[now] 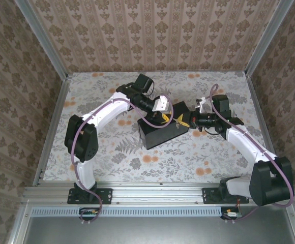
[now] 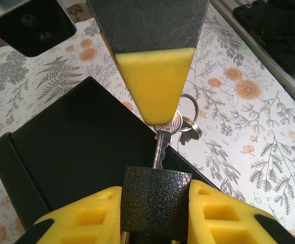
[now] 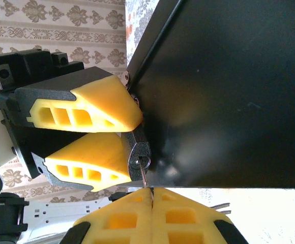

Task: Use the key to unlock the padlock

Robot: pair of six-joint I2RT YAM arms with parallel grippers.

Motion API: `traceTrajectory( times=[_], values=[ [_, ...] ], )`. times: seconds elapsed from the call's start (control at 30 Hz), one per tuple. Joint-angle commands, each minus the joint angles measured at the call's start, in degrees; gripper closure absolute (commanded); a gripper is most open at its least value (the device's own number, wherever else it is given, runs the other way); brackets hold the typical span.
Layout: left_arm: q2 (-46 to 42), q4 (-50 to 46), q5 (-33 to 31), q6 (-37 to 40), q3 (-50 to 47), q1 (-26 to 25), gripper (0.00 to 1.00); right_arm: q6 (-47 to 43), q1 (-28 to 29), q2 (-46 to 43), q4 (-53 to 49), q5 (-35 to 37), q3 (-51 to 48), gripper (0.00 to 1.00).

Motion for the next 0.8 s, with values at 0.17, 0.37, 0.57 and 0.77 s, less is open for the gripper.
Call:
traceTrajectory(
  times=[0.17,0.37,0.57,0.77],
  values=[
    [-0.49,0.07,-0.33,-2.14,-2.07,0.54,0.89,5.45,1.47,0.88,6.26,-1.28,-1.46,1.00],
    [-0.66,0.49,0.16,-2.25,-2.39,0.32,0.89,7.87,4.06,1.85,8.53,0.01,-0.58,1.00],
    [-0.49,0.43,0.54,-2.63,-2.44,0.09,0.89,9.87,6.06,2.68,11.05,0.76,-0.35,1.00],
    [-0.42,2.94,1.56,-5.05,-3.44,0.71,0.89,18.99,7.85,3.74,20.96,2.00,-3.38,1.00]
  ],
)
